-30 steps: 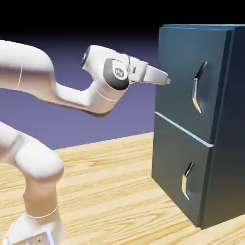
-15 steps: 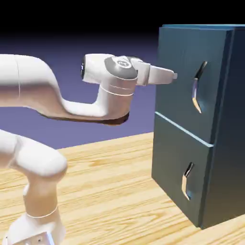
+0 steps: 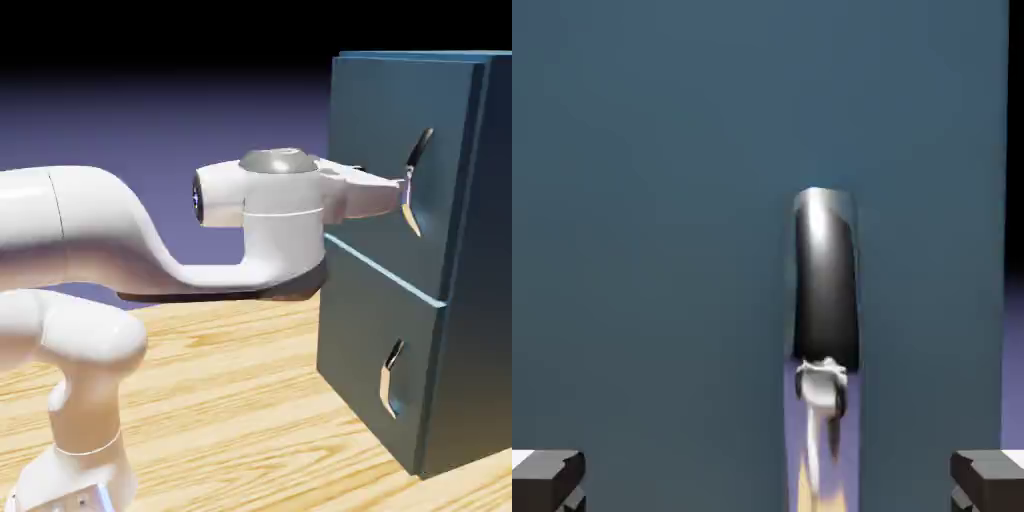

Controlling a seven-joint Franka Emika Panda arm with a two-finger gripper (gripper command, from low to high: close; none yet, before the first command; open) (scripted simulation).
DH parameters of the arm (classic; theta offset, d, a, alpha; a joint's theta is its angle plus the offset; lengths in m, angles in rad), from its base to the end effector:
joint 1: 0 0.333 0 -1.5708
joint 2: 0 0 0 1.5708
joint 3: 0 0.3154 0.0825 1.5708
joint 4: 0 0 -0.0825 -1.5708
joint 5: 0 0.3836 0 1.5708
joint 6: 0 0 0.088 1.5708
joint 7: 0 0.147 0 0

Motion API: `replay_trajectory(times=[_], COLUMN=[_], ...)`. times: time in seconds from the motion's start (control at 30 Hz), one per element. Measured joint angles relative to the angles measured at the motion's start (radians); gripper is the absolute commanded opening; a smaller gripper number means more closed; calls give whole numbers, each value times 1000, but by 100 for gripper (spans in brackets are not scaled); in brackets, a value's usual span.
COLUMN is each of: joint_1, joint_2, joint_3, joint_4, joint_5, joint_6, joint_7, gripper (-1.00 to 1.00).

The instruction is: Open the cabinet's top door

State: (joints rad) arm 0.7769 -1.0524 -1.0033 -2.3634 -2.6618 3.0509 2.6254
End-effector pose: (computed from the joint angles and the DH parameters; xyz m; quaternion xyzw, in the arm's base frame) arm 0.4007 -0.1383 0.5507 -0.6610 0.2522 -0.6453 0.2883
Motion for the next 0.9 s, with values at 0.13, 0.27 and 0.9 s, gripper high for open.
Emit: replay_trajectory(times=[0.13,0.27,0.9], joint_1=[75,180,-435], joint_2=[20,51,-67], joint_3=[-39,-92,484], joint_4=[46,112,-386], joint_5=[-19,-35,442], joint_6=[-21,-53,-433], joint_7=[9,13,-59], gripper=[0,-100,-100])
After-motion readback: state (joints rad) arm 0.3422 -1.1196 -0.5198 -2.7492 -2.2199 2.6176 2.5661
